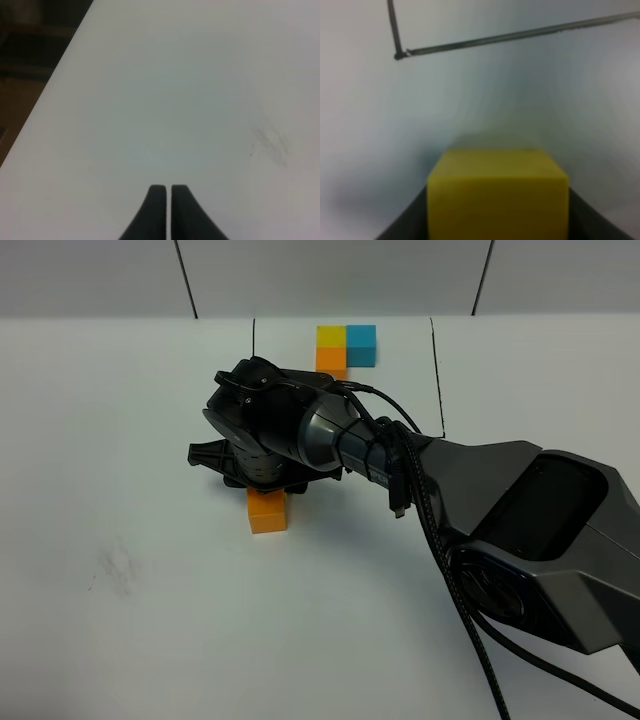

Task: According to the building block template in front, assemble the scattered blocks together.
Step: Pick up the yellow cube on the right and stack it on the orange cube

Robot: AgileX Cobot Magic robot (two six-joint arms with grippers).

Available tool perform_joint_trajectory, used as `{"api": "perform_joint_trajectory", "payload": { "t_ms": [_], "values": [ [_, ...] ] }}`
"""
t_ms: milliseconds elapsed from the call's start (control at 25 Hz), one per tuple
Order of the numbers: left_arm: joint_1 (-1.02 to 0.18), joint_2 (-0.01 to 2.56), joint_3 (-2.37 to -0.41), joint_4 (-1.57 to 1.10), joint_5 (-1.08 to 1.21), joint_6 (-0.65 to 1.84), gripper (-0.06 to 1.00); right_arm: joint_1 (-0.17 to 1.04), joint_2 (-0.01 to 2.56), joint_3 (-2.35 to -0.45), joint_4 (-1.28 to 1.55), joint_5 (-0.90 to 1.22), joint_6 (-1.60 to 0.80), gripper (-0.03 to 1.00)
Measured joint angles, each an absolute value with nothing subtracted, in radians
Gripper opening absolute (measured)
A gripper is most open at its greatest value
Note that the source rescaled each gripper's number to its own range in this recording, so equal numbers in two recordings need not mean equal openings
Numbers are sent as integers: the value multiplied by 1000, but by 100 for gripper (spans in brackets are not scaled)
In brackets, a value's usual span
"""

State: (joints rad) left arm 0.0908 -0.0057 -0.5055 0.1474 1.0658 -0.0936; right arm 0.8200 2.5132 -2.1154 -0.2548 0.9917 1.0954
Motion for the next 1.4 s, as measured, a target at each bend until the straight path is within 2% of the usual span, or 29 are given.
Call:
{"api": "perform_joint_trajectory", "payload": {
  "t_ms": [1400],
  "values": [
    [91,-6,-506,147,1066,-94,0,822,2514,-2117,-211,993,964,47]
  ]
}}
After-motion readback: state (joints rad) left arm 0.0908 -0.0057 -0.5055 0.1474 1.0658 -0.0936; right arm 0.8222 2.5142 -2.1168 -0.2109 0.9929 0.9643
